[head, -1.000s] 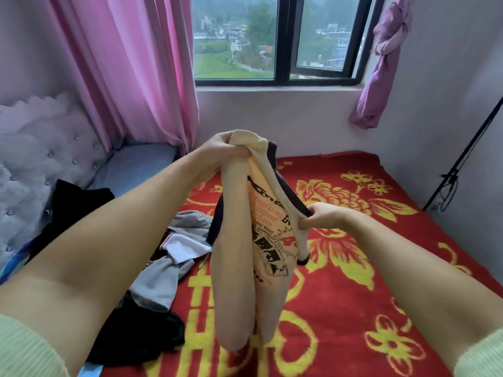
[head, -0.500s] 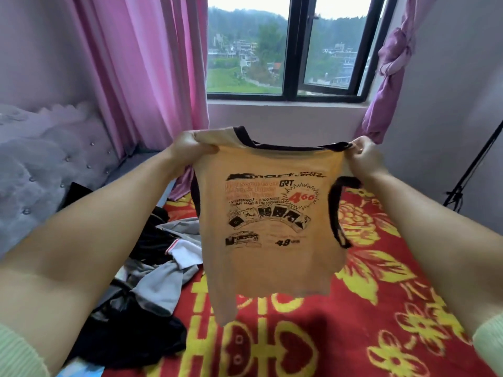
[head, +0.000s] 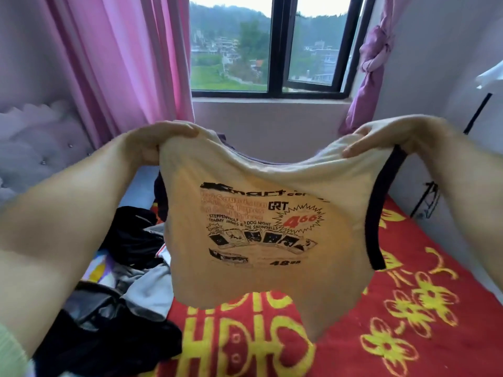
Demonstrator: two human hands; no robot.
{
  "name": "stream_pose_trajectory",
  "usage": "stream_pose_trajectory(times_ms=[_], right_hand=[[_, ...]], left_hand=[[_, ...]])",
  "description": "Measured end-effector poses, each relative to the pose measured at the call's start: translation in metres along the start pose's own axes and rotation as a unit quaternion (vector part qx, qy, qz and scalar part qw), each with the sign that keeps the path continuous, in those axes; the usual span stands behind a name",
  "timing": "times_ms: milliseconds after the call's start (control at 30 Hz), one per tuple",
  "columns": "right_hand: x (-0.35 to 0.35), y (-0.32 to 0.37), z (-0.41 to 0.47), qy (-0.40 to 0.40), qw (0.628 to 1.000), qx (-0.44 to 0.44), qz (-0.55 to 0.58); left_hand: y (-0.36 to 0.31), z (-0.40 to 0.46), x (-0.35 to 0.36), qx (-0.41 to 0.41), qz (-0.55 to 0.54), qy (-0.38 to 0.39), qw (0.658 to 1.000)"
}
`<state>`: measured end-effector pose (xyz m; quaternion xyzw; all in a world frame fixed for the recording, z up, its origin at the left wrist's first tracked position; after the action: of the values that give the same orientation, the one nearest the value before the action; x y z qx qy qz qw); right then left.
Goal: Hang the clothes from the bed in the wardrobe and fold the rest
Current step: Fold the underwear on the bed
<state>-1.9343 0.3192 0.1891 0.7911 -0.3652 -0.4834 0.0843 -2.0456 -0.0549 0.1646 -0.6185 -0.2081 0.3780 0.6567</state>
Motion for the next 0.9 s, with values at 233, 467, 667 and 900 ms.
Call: stream_pose_trajectory(times_ms=[233, 467, 667, 900], right_hand=[[-0.032, 0.014, 0.005, -0.029, 0.986, -0.067, 0.153], [-0.006, -0.013, 0.119, -0.208, 0.974, 0.002, 0.087], [0.044, -0.060, 0.245, -0.260, 0.965, 0.042, 0.013], [0.127, -0.121, 0.353, -0.292, 0.956, 0.030, 0.007]], left_hand=[[-0.009, 0.037, -0.047, 0.091, -0.061, -0.234, 0.966], [0.075, 0.091, -0.040, 0.046, 0.222, -0.301, 0.926], [0.198, 0.134, -0.029, -0.031, 0.359, -0.269, 0.893], [0.341, 0.147, 0.004, -0.053, 0.263, -0.273, 0.924]])
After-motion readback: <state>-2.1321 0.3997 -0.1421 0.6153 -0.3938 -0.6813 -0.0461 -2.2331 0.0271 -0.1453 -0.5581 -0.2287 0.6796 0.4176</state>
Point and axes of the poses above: each hand's wrist, its own z-axis towards the middle knuckle, its own x-axis out of the palm, y = z × x, the point moved 7 cm from there along z, towards the middle knuckle, and after that the axes turned 15 degrees about x, right-handed, at the moved point
